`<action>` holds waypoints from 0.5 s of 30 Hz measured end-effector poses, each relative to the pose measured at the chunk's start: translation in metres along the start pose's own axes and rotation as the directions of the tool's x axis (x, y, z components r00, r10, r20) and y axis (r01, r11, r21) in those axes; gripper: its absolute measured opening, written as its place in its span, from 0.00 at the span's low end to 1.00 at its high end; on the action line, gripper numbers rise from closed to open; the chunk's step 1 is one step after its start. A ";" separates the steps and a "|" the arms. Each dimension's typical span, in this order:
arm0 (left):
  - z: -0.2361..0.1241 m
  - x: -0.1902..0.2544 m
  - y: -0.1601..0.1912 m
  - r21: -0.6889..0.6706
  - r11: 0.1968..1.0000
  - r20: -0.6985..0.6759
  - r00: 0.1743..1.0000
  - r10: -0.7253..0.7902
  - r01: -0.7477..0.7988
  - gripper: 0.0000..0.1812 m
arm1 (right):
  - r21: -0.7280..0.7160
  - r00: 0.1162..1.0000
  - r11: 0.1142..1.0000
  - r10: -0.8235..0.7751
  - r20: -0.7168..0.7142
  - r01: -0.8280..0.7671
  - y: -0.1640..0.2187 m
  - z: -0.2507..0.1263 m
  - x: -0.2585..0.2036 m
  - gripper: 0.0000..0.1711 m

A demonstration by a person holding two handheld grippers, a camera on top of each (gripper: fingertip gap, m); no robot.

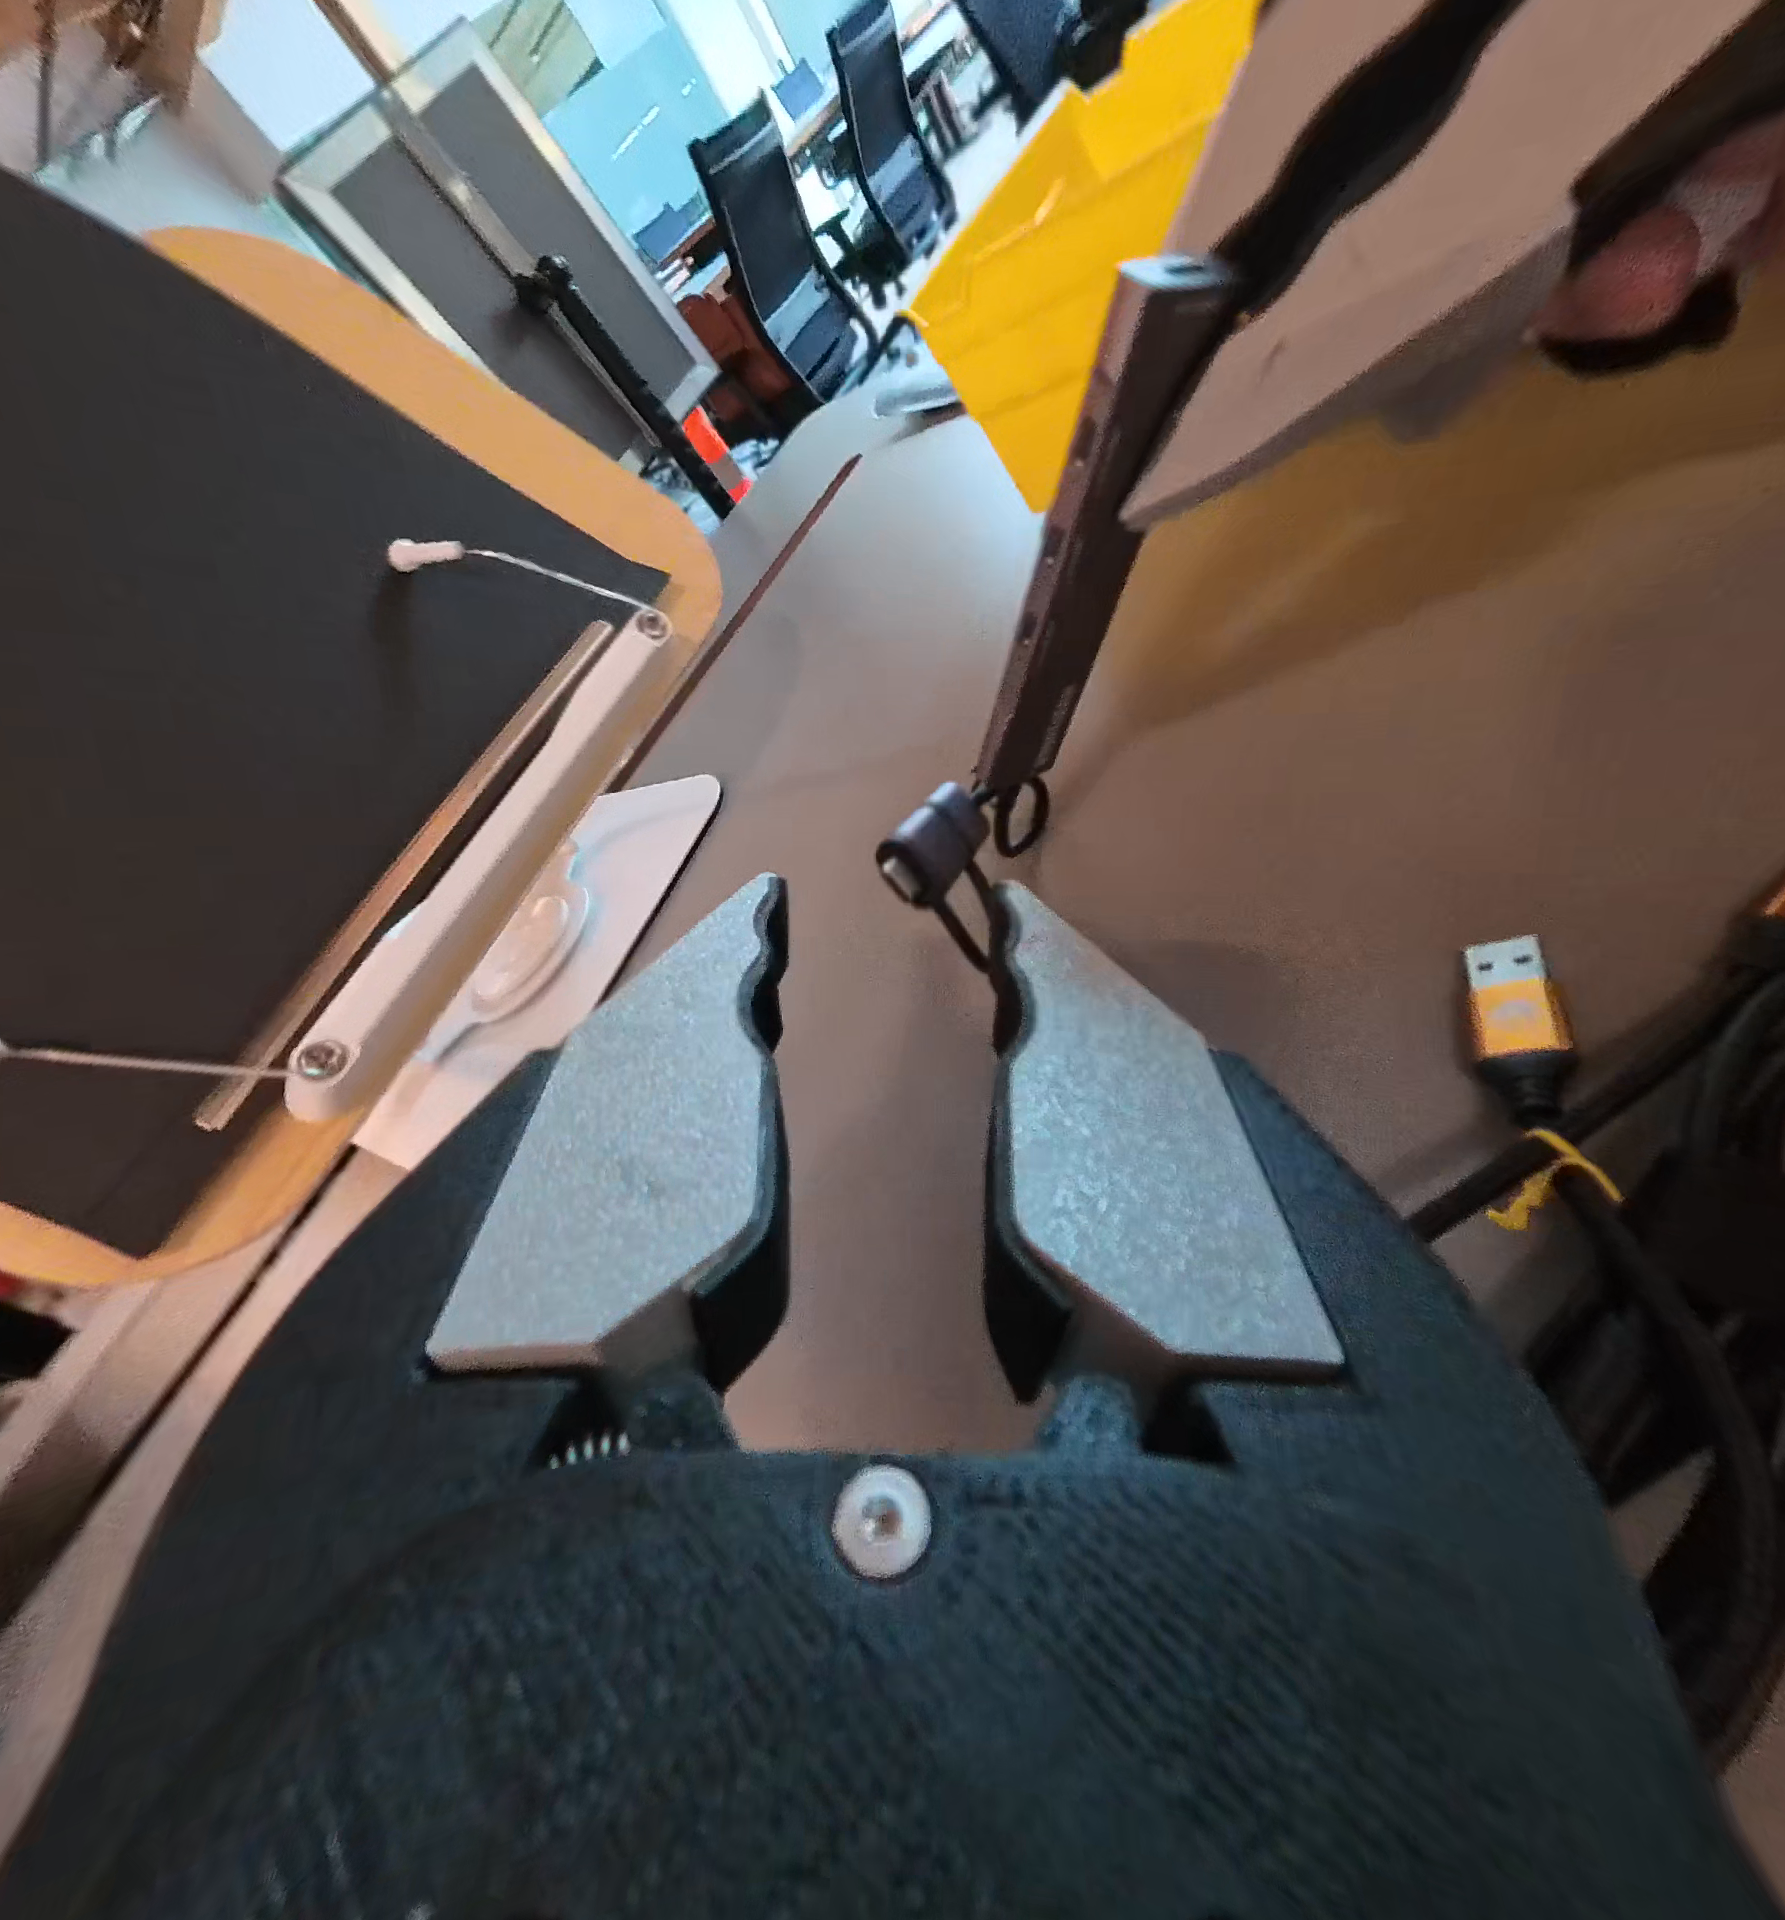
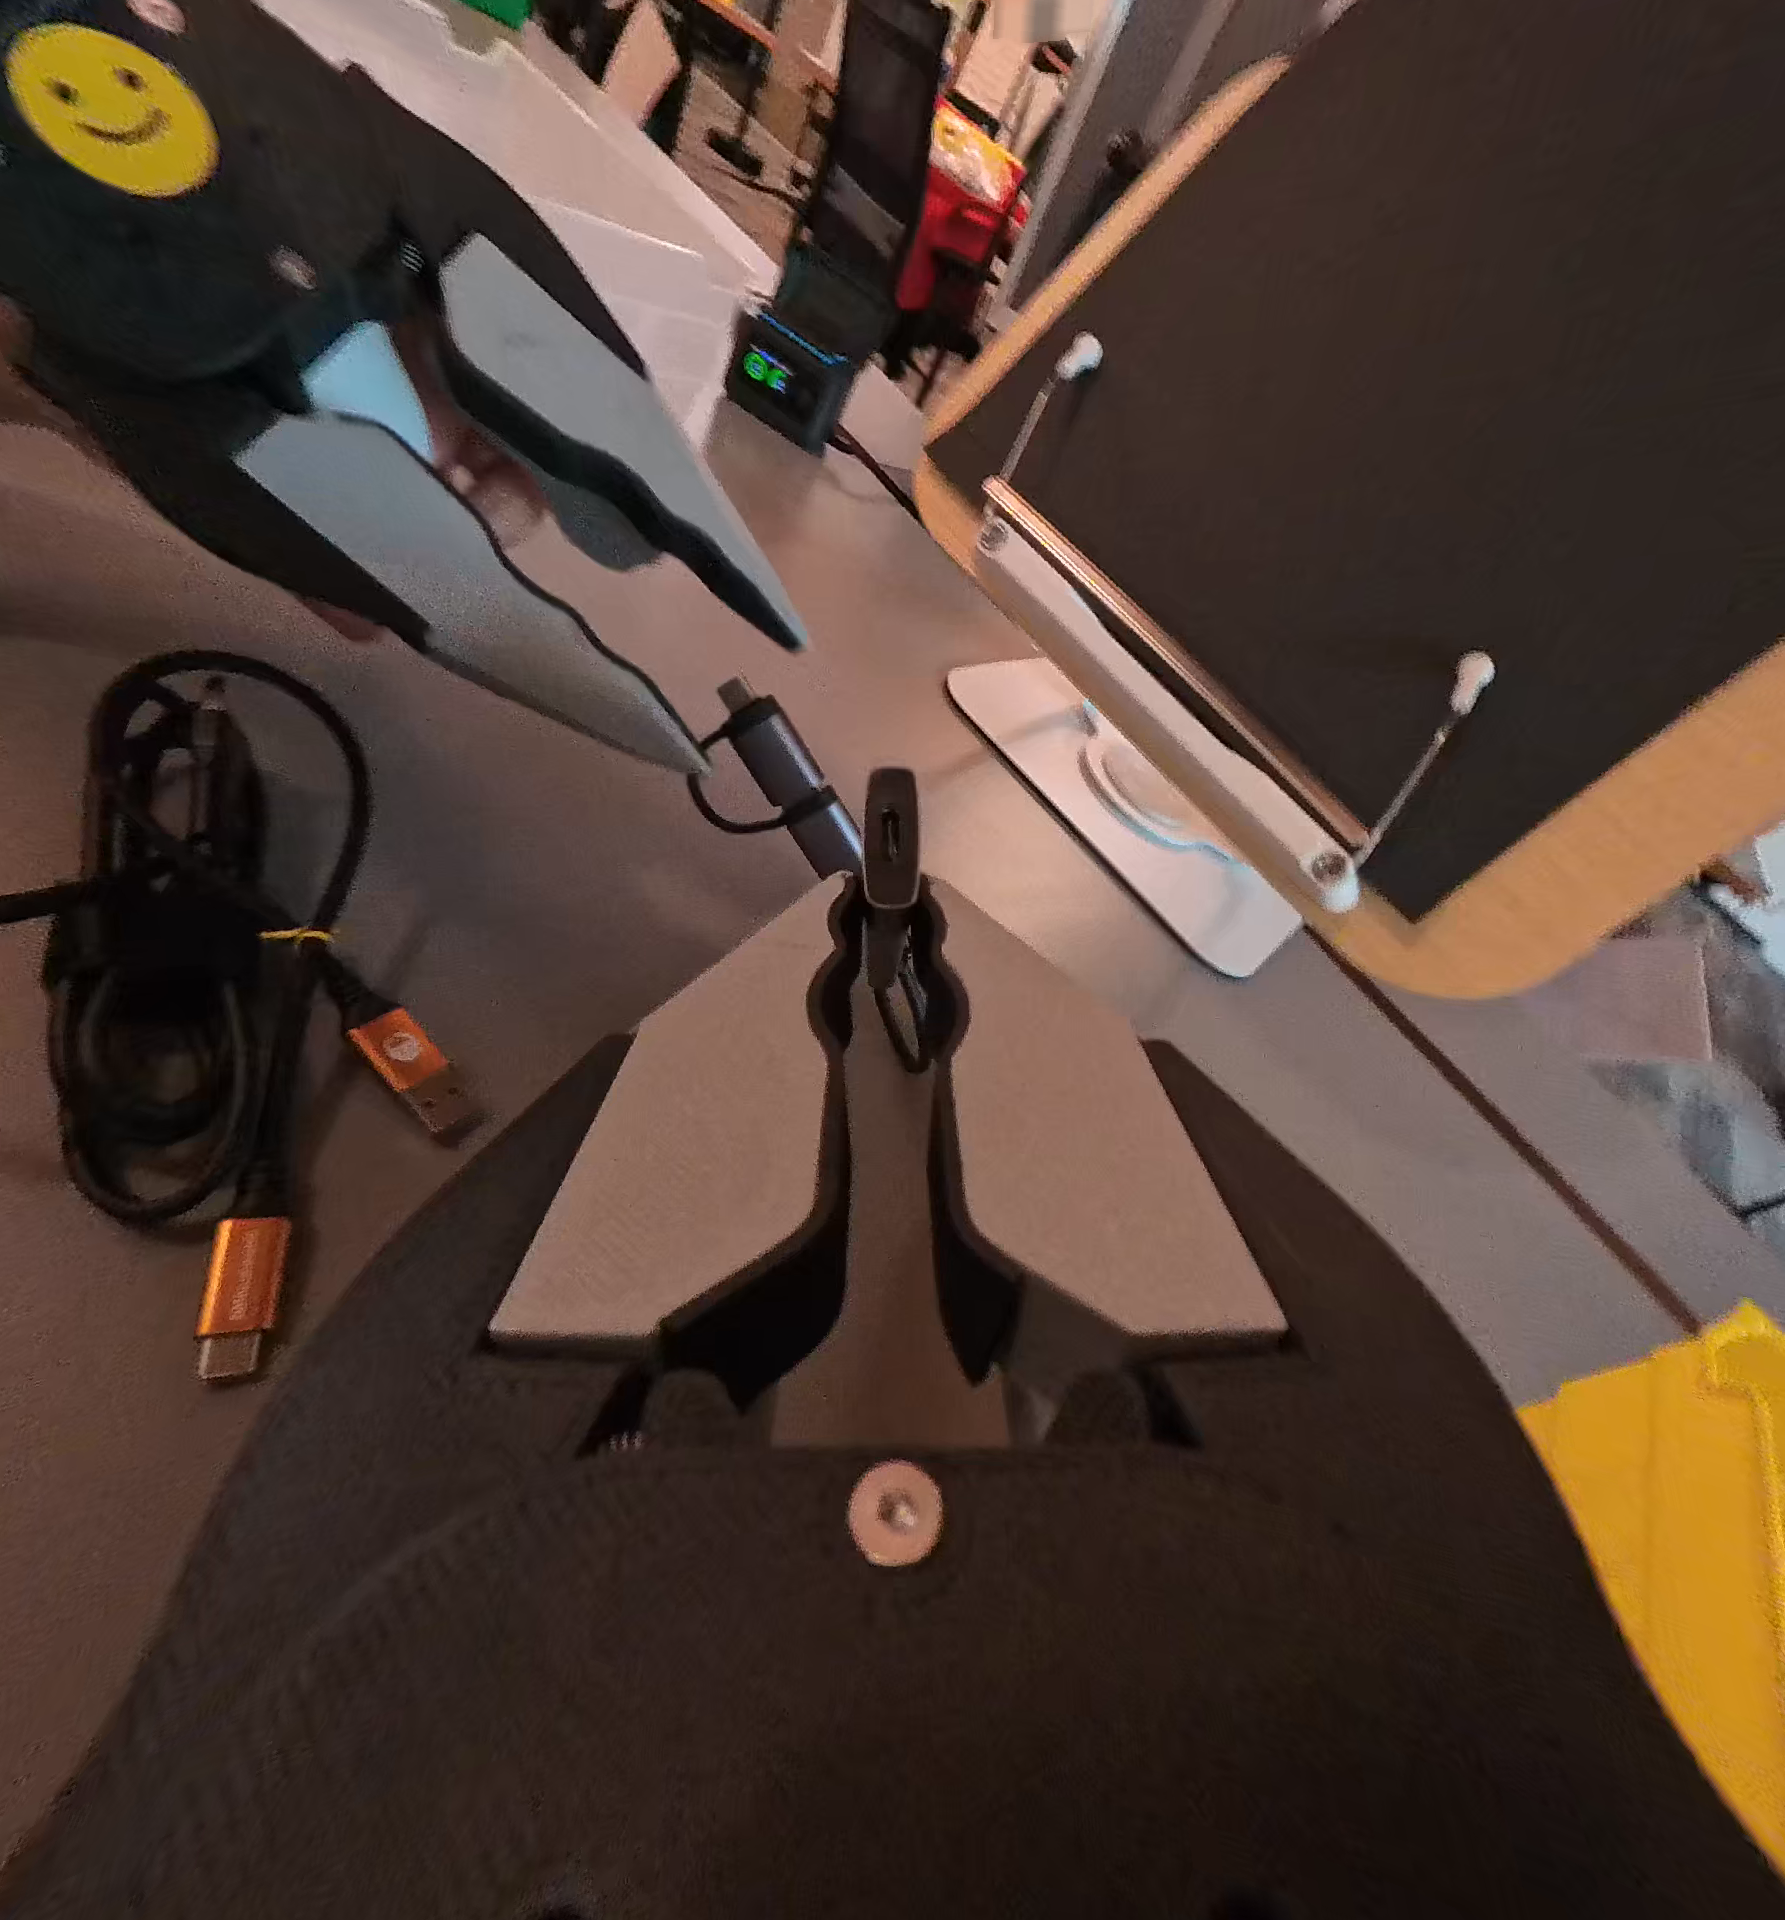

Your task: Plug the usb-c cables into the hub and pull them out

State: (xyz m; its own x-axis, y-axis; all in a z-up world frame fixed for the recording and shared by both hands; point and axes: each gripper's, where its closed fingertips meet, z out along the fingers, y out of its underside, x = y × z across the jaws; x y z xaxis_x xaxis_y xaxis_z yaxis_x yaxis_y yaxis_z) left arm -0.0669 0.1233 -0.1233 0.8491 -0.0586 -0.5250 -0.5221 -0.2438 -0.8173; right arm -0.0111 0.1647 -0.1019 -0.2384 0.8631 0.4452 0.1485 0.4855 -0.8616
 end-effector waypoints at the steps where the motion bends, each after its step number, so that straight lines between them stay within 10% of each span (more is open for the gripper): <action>1: -0.002 -0.004 -0.001 0.012 0.999 -0.001 0.999 -0.041 0.041 0.20 | -0.012 1.000 1.000 0.022 -0.014 -0.022 0.003 -0.001 0.005 0.03; 15: 0.006 0.039 -0.015 0.047 0.999 -0.132 0.991 0.026 -0.020 0.23 | 0.142 0.958 0.982 0.085 0.273 -0.127 -0.025 -0.009 -0.033 0.03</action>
State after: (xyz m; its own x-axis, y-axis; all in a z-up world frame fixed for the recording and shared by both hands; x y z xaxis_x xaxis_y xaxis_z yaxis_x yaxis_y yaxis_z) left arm -0.0266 0.1301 -0.1328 0.8381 -0.1924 -0.5104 -0.5425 -0.1963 -0.8168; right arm 0.0021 0.1249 -0.0927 -0.4783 0.8300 0.2870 0.0400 0.3470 -0.9370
